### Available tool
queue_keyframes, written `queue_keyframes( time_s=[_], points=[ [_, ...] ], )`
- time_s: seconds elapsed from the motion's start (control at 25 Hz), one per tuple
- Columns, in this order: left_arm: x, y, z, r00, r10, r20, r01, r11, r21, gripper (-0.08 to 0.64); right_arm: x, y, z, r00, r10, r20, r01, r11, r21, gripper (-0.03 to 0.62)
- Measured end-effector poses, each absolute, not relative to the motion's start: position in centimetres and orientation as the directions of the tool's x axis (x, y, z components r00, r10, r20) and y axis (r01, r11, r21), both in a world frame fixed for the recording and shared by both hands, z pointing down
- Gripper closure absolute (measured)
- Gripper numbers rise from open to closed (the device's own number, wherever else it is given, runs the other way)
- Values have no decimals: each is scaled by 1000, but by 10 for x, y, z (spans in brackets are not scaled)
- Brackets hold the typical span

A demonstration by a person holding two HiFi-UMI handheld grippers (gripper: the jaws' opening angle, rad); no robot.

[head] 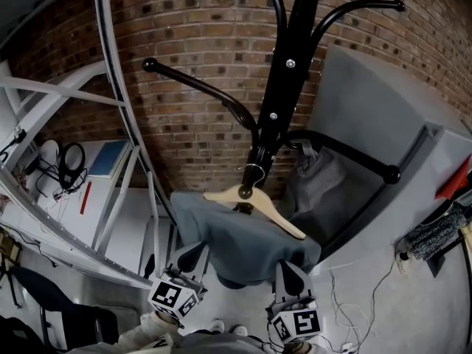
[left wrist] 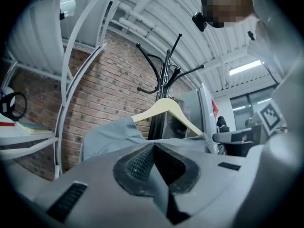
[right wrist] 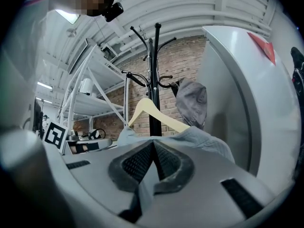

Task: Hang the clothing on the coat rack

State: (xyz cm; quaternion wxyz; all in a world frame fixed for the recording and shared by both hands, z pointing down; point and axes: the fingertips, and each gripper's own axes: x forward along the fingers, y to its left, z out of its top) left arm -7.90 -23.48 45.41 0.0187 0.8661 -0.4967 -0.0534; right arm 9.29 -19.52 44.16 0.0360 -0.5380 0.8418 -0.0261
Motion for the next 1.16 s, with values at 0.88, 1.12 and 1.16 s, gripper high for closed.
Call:
queue_keyframes(
  time_s=[0.88, 1.12, 1.16],
  points=[
    [-72, -217, 460, 462, -887, -18, -887, -462, 23, 552, 86, -192, 451, -392, -920, -8, -917, 392, -79, 571],
    [-70, -212, 463, 464, -886, -7, -886, -464, 23, 552, 86, -188, 450, -386, -922, 13, -921, 384, -68, 571],
    [-70, -211, 464, 465, -885, -5, -885, -465, 27, 552, 86, -187, 449, -385, -923, 17, -921, 383, -66, 571]
  ],
)
